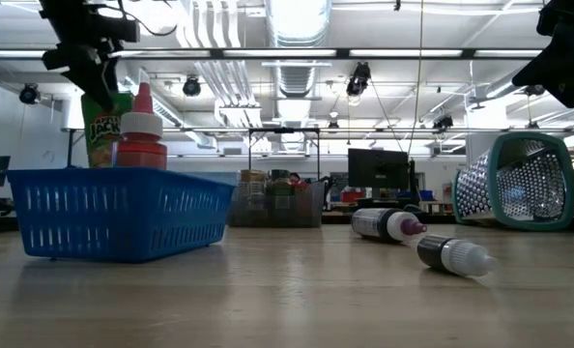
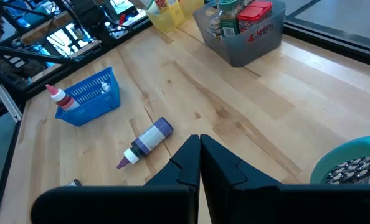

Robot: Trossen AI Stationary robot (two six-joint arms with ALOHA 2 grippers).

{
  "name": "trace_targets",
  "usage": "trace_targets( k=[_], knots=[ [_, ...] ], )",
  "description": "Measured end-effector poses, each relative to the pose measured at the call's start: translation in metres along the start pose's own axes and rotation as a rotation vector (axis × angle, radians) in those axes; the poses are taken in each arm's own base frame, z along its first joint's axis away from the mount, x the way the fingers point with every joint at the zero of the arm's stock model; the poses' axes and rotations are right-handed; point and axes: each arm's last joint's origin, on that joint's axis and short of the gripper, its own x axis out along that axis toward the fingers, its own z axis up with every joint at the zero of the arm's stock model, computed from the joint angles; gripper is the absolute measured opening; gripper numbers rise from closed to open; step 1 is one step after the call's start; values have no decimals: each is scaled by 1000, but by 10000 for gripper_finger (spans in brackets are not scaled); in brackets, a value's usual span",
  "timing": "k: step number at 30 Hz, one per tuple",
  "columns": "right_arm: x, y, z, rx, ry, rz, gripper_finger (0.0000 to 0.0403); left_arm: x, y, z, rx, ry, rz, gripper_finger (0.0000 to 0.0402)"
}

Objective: Pick & Place Kitchen Items
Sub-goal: Put the green cereal box into the yellow bin

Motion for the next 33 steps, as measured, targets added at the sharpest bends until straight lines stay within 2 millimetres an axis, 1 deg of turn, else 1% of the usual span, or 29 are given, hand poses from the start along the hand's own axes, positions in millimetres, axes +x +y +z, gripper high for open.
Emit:
trace_targets(
  k=[6, 18, 28, 33],
  knots=[
    [0, 0, 0, 0, 0, 0, 8, 7, 6, -1, 24, 24, 13, 218],
    [0, 0, 0, 0, 0, 0, 8, 17, 14, 3, 31, 43, -20, 218],
    [0, 0, 0, 1, 0, 0, 8, 42, 13, -1, 60, 103, -7, 218],
    [0, 0, 0, 0, 0, 0, 8, 48, 16, -3, 69, 124, 2, 218]
  ],
)
